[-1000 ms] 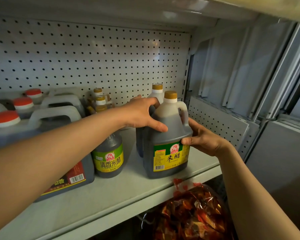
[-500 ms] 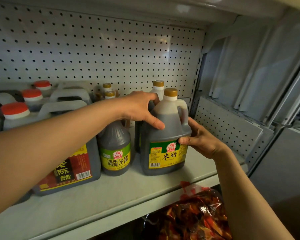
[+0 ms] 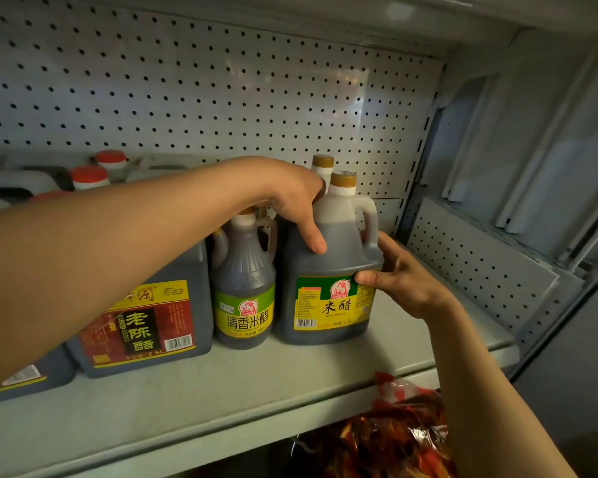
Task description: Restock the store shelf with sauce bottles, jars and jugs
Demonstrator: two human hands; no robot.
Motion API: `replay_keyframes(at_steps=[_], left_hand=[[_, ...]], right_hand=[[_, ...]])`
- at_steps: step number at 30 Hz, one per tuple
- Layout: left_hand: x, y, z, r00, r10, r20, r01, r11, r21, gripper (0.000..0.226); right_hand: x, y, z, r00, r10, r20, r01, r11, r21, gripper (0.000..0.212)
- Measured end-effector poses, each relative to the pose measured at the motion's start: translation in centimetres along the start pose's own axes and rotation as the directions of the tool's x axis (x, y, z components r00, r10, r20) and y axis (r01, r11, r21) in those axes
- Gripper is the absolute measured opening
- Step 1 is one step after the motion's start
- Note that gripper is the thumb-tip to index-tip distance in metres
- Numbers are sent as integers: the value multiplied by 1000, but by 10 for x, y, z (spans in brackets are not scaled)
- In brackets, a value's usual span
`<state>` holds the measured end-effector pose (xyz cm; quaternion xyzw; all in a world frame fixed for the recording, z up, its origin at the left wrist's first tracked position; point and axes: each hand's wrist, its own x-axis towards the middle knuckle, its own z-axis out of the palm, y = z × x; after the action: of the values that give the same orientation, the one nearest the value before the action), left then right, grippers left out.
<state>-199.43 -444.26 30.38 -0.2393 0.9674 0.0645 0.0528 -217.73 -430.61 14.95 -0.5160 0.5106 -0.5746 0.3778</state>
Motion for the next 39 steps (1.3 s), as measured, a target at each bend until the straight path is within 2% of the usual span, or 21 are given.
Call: replay_keyframes(at_steps=[7, 11, 16, 21, 27, 31, 35, 39], left_hand=[[6, -9, -2, 1000, -7, -7, 6, 1000, -19, 80], [7, -16, 0, 999, -6, -33, 6, 1000, 12, 82], [9, -21, 1, 999, -12, -38, 11, 1000, -24, 83], [11, -22, 2, 999, -14, -46, 14, 1000, -10, 89], [11, -24, 5, 999, -17, -32, 17, 1000, -15, 97], [8, -25, 7, 999, -27, -42, 25, 999, -41, 95], [4, -22, 6, 998, -29, -56, 27, 999, -43, 94], [-6, -16, 8, 995, -37, -97, 38, 999, 6, 83]], right_hand=[[12, 3, 2, 1000, -7, -12, 7, 1000, -17, 90], [20, 10, 8, 998, -52, -17, 52, 998, -27, 74], [26, 10, 5, 999, -50, 9, 50, 998, -34, 67], [28, 9, 7, 1000, -12, 7, 12, 1000, -9, 81], [28, 9, 7, 999, -14, 46, 13, 1000, 9, 81], [28, 8, 8, 999, 6, 49, -7, 1000, 16, 91], [24, 0, 12, 998, 5, 63, -3, 999, -35, 68], [15, -13, 20, 998, 66, 19, -63, 992, -111, 67]])
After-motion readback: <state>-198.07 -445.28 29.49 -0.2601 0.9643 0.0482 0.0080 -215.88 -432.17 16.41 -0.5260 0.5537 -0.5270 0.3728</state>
